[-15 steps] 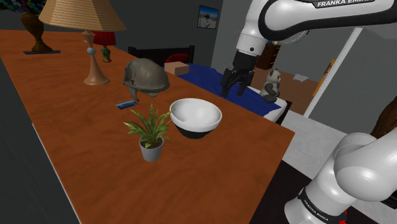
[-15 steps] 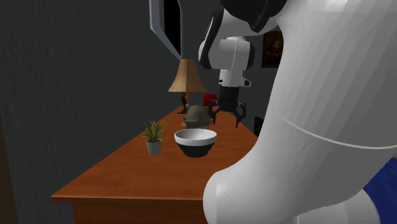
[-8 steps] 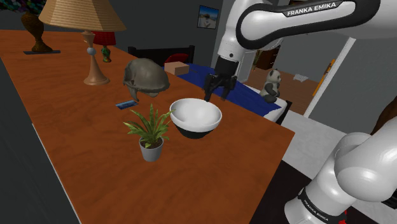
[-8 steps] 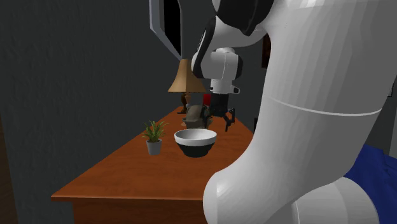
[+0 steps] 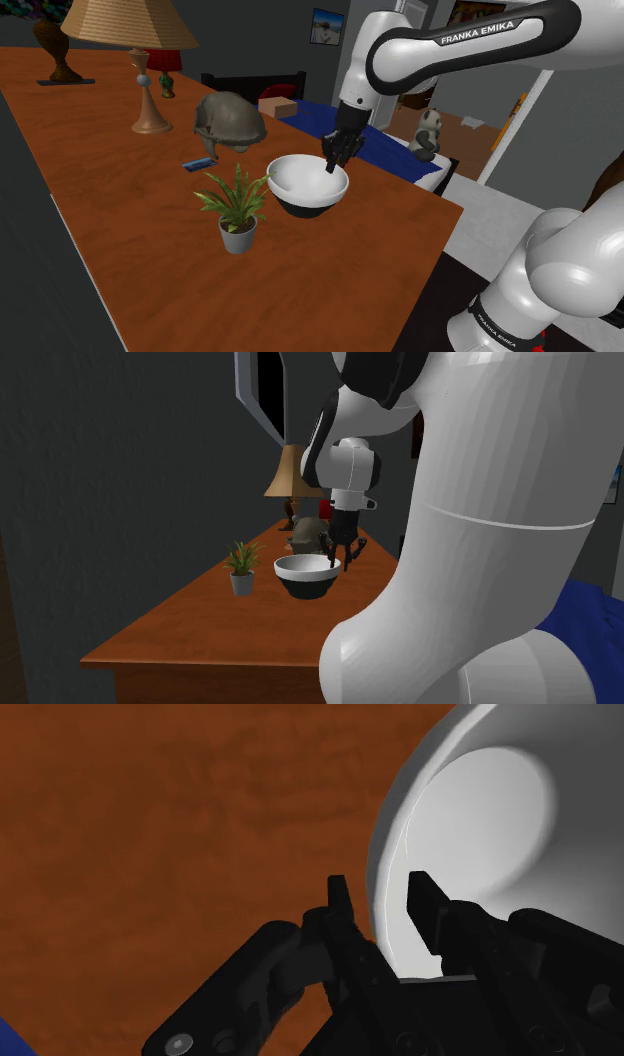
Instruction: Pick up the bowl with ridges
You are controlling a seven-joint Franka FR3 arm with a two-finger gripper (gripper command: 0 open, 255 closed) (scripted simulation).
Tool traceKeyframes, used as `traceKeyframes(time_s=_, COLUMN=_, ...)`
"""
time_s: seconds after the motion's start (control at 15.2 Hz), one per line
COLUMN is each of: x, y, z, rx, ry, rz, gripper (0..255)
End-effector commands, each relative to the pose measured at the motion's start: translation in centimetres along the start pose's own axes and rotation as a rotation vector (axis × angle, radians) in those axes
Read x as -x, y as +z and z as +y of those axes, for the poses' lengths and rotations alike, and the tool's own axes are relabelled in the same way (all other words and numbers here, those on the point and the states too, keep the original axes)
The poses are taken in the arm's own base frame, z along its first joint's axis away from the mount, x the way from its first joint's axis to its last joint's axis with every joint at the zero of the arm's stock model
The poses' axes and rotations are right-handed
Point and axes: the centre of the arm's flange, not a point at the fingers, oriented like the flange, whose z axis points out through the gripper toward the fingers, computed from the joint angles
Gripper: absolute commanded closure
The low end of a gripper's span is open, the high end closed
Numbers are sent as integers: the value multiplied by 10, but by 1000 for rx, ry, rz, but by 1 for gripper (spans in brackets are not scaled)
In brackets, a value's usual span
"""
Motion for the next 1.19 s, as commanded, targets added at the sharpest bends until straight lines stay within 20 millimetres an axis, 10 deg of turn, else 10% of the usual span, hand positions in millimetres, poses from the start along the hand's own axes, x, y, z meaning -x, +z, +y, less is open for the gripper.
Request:
traceKeyframes(time_s=0.0, x=0, y=0, z=0, rx=0, ry=0, rz=0, gripper=255)
traceKeyframes(time_s=0.46, x=0, y=0, z=0, rx=0, ry=0, rz=0, gripper=255)
traceKeyframes(time_s=1.12, x=-1, y=-52, z=-6, rx=0, ry=0, rz=0, gripper=255)
